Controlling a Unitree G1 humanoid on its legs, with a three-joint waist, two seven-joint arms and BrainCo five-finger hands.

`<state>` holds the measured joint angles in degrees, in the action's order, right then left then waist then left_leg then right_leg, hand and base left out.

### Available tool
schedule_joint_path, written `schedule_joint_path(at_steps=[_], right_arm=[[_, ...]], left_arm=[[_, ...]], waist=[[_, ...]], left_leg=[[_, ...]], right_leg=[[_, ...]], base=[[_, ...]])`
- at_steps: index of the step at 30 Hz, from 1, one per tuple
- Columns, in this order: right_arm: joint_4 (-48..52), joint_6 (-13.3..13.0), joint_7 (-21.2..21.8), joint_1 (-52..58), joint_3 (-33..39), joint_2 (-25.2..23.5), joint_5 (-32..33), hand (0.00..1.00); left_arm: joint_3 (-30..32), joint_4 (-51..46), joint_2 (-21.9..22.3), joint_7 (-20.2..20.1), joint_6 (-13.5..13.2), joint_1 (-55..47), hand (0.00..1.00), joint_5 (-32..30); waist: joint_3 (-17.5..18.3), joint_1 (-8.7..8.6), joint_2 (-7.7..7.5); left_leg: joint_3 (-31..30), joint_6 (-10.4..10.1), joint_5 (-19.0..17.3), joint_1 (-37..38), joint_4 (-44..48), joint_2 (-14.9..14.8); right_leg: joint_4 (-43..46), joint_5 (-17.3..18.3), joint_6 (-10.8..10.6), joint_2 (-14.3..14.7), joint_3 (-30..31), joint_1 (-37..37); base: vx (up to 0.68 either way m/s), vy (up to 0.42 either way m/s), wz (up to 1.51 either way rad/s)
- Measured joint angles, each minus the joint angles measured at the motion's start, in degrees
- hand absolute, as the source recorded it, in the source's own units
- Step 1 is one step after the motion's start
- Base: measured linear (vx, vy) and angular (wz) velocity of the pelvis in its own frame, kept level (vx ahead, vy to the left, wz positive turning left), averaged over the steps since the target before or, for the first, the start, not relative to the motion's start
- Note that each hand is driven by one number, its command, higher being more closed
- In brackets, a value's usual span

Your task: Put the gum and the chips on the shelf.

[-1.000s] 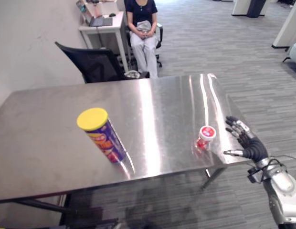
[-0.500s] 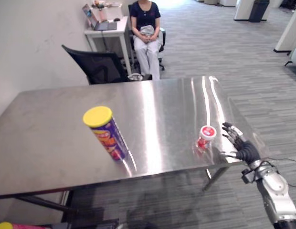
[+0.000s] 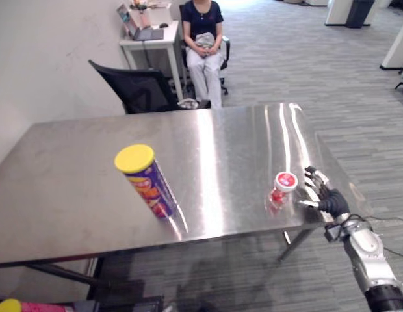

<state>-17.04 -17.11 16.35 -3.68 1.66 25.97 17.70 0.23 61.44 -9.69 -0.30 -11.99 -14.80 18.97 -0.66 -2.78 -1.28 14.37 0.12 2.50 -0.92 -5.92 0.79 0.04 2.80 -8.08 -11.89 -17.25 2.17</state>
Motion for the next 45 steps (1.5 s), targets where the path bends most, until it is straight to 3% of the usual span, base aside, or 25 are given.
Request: schedule_joint_path(at_steps=[15, 22, 23, 38, 45], right_arm=[[-2.63, 0.03, -0.73, -5.21, -2.6, -2.51, -1.44, 0.0], [-3.44, 0.45, 1.46, -7.77, -4.51, -2.7, -1.42, 0.0], [-3.44, 0.48, 1.55, -7.77, -4.68, -2.8, -1.42, 1.0], [-3.34, 0.43, 1.08, -7.8, -7.13, -4.09, -1.48, 1.0], [-1.49, 0.46, -1.13, -7.8, -7.21, -4.1, -1.48, 1.0]], left_arm=[[-0.37, -1.12, 0.0, -0.05, 0.31, 0.93, 0.0, -0.09], [-0.99, -1.21, 0.02, -0.02, 0.88, 1.67, 0.0, -0.08], [-1.0, -1.21, 0.02, -0.01, 0.91, 1.66, 0.0, -0.08], [-1.09, -1.18, 0.04, 0.08, 0.92, 1.71, 0.0, -0.12], [-1.06, -1.17, 0.05, 0.19, 0.92, 1.73, 0.0, -0.14]], waist=[[-1.39, 1.07, 0.26], [-2.19, 1.36, 0.27], [-2.2, 1.38, 0.26], [-2.48, 1.43, 0.3], [-2.87, 1.39, 0.52]], left_leg=[[-0.91, -0.03, -0.02, 0.02, -0.01, 0.04], [-0.97, -0.06, -0.04, 0.02, -0.01, 0.02], [-0.97, -0.07, -0.05, 0.02, -0.01, 0.02], [-1.07, -0.08, -0.05, 0.02, -0.02, 0.01], [-1.02, -0.08, -0.06, 0.02, -0.01, -0.03]], right_leg=[[-0.84, 0.01, 0.0, 0.06, -1.23, 1.02], [-0.97, 0.01, 0.0, 0.14, -1.32, 1.12], [-0.97, 0.01, 0.0, 0.15, -1.34, 1.13], [-0.96, 0.01, 0.0, 0.15, -1.41, 1.17], [-0.96, 0.01, 0.0, 0.17, -1.33, 1.14]], base=[[0.01, 0.0, 0.02], [0.0, 0.0, 0.0], [0.0, 0.0, 0.0], [0.0, 0.0, 0.0], [0.0, 0.0, 0.0]])
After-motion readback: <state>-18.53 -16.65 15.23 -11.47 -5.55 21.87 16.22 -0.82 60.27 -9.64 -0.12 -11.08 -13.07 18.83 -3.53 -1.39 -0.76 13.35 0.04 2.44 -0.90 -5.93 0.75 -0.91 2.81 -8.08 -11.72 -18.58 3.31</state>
